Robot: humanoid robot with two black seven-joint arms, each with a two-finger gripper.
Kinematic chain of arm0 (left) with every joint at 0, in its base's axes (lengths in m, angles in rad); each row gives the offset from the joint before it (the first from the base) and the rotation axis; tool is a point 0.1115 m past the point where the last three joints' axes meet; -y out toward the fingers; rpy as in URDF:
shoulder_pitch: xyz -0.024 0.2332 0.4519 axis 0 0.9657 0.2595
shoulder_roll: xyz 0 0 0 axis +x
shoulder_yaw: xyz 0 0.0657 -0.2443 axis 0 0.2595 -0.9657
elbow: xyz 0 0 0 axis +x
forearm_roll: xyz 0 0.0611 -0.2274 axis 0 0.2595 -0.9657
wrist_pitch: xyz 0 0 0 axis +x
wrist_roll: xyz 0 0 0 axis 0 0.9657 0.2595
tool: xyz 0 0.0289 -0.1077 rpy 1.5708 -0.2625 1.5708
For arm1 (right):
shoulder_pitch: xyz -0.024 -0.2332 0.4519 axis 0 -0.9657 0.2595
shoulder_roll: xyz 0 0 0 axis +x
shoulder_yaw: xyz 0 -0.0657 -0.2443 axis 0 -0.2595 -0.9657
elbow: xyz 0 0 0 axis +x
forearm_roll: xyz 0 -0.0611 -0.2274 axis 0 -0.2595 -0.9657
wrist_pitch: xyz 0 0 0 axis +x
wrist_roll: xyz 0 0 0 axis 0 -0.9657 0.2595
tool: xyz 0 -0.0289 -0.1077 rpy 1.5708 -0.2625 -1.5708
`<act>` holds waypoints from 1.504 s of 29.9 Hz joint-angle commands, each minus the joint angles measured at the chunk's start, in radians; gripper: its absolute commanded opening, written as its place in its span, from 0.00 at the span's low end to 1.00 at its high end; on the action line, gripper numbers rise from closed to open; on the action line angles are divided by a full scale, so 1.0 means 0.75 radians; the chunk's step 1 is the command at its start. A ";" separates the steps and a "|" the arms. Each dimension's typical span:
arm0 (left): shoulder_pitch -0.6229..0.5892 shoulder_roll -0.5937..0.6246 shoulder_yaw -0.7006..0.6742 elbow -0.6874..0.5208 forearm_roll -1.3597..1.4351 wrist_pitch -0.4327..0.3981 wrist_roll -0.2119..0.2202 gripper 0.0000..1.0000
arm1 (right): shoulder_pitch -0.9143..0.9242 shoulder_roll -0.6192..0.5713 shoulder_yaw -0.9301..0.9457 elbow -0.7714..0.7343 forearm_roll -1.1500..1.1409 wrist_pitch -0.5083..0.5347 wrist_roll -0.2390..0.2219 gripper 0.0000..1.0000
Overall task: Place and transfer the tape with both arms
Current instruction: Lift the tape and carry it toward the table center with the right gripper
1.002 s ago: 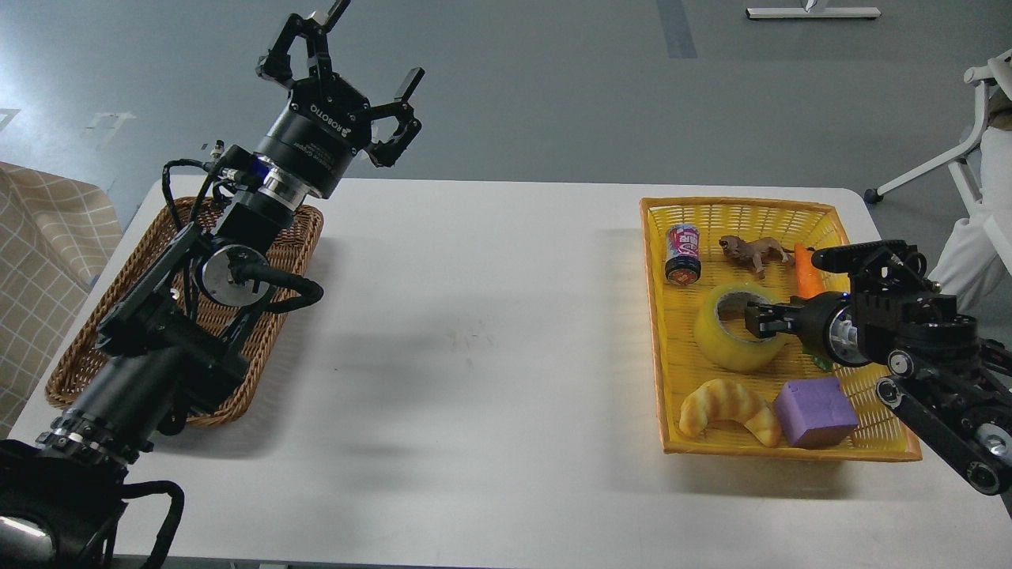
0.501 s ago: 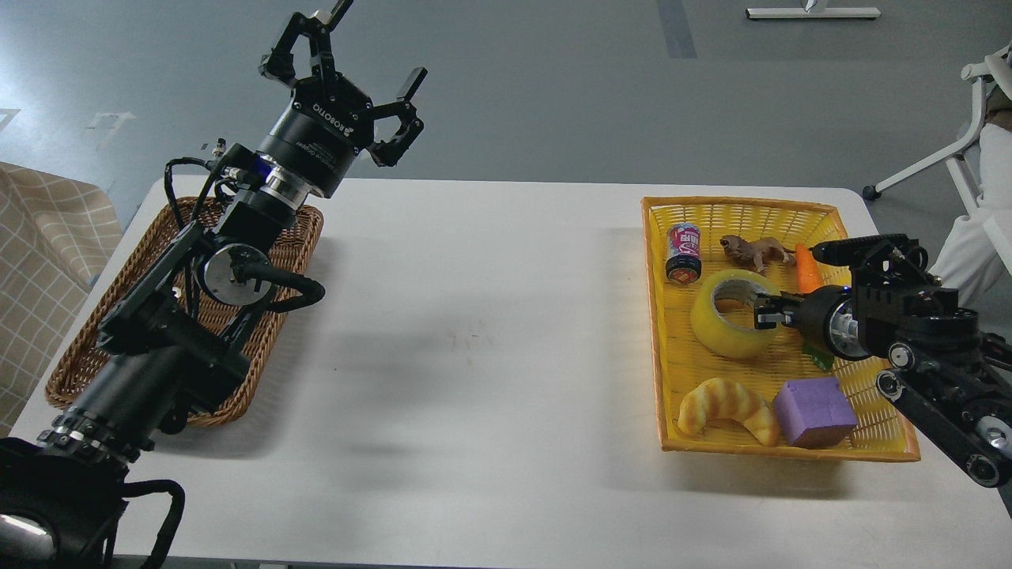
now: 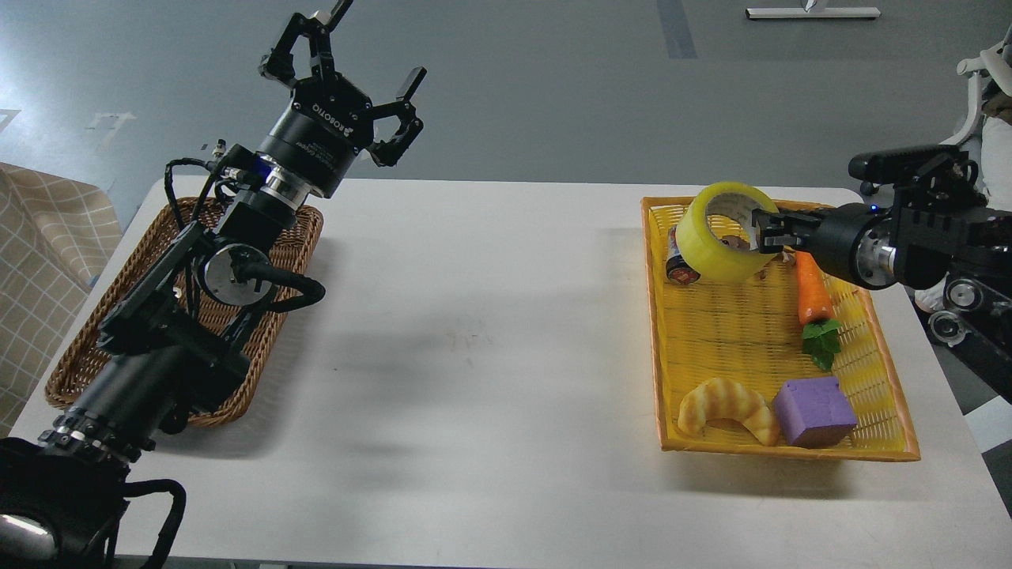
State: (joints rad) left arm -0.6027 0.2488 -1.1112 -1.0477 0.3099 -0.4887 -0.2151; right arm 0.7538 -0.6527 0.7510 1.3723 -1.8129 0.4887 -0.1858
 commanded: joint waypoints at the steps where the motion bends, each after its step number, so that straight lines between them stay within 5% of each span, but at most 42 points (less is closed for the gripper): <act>1: 0.000 0.004 -0.001 0.000 0.000 0.000 0.000 0.98 | 0.103 0.009 -0.003 0.001 0.040 0.000 0.000 0.00; 33: 0.002 0.000 -0.005 -0.002 0.002 0.000 0.000 0.98 | 0.374 0.825 -0.324 -0.521 0.028 0.000 -0.002 0.00; 45: 0.006 -0.002 -0.005 -0.002 0.002 0.000 0.000 0.98 | 0.353 0.870 -0.392 -0.649 0.026 0.000 -0.002 0.00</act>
State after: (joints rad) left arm -0.5992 0.2470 -1.1152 -1.0493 0.3111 -0.4887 -0.2150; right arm 1.0265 -0.0002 0.4614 0.9140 -1.7928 0.4887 -0.1865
